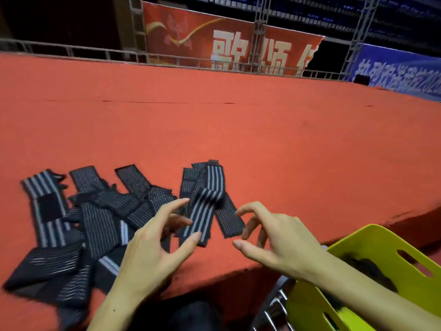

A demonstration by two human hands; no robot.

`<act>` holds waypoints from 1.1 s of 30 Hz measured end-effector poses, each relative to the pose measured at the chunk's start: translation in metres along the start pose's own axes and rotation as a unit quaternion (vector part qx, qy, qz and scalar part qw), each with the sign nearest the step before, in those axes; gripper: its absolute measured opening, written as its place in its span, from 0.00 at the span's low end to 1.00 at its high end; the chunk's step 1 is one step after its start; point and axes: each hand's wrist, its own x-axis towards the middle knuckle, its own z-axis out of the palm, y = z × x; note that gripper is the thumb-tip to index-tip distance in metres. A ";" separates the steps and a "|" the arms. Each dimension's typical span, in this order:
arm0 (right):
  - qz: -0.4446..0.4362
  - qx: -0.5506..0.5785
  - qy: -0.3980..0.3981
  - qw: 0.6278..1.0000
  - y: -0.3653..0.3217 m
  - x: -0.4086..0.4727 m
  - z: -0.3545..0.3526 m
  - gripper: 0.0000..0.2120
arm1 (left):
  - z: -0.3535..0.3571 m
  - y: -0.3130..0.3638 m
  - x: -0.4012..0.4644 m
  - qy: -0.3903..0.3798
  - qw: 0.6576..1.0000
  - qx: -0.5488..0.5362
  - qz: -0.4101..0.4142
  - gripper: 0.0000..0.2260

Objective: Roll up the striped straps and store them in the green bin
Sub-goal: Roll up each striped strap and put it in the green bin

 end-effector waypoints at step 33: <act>-0.080 0.031 -0.041 0.995 -0.083 0.297 0.188 0.20 | -0.138 -0.247 0.130 0.093 0.914 0.325 -0.226 0.31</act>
